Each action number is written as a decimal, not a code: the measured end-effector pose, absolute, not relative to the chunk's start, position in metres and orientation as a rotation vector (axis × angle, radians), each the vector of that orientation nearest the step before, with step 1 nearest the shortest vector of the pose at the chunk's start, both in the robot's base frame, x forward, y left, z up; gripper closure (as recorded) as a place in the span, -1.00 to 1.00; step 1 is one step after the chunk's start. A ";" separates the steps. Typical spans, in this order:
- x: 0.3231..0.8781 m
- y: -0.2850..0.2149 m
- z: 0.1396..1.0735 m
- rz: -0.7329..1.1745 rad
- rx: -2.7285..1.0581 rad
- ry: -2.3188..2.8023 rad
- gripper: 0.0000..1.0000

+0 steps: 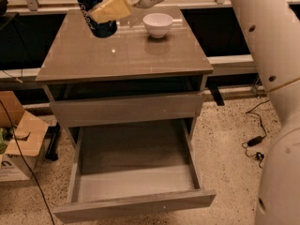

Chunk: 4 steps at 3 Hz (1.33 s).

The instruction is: Place pepsi can into middle drawer

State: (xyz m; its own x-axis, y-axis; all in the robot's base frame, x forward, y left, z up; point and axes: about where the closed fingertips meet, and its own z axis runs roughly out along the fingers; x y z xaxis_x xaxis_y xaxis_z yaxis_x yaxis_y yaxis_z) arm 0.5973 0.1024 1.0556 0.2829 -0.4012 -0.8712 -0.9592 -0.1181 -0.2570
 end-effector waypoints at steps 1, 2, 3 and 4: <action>0.579 0.092 1.022 0.874 -1.681 1.350 1.00; 0.542 0.078 1.002 0.933 -1.629 1.414 1.00; 0.507 0.058 0.965 0.979 -1.578 1.495 1.00; 0.480 0.039 0.921 0.999 -1.489 1.557 1.00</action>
Offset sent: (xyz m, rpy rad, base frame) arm -0.1234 -0.0447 -0.1478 -0.0904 0.3810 -0.0688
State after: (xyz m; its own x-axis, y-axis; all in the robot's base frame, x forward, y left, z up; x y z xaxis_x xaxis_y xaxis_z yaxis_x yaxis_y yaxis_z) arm 0.4800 0.0385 0.9206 -0.0437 -0.4150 -0.9088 -0.9990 0.0191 0.0393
